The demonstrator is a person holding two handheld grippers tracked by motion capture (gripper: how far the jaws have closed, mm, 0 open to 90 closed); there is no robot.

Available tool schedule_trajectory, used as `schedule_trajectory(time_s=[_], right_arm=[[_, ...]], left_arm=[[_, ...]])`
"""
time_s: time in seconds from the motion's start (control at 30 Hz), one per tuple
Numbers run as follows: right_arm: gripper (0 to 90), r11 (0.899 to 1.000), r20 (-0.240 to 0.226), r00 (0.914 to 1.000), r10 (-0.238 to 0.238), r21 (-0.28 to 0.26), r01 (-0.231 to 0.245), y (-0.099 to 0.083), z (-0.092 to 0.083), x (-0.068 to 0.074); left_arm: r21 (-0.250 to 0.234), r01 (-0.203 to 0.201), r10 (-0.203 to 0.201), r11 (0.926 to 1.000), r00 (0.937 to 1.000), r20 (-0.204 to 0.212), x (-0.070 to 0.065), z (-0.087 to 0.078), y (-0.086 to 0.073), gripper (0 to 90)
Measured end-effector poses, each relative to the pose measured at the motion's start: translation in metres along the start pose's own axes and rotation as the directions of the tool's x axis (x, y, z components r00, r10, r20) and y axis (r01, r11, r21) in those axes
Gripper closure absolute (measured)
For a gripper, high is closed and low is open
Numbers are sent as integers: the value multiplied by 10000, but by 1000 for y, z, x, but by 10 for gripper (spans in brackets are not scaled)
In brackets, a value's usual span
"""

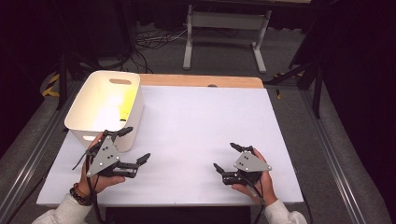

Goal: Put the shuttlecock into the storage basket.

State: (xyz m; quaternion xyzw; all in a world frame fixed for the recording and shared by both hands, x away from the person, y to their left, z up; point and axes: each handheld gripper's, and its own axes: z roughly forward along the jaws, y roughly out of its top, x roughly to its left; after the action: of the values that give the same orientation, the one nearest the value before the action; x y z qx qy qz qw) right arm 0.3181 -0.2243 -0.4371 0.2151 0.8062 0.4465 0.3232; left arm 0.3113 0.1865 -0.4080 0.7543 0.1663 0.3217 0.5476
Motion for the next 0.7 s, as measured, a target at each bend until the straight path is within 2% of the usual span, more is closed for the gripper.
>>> schedule_trajectory(time_s=[0.13, 0.4, 0.7], right_arm=[[132, 10000, 16, 10000, -28, -31, 28, 1, 0, 1], [132, 10000, 54, 10000, -23, -63, 24, 1, -1, 1], [132, 10000, 115, 9999, -78, -52, 78, 1, -2, 3]], left_arm=[[70, 45, -46, 10000, 9998, 183, -3, 1, -4, 72], [475, -226, 208, 9986, 9991, 376, -10, 5, -16, 72], [890, -195, 141, 9958, 9981, 608, -20, 9, -31, 74]])
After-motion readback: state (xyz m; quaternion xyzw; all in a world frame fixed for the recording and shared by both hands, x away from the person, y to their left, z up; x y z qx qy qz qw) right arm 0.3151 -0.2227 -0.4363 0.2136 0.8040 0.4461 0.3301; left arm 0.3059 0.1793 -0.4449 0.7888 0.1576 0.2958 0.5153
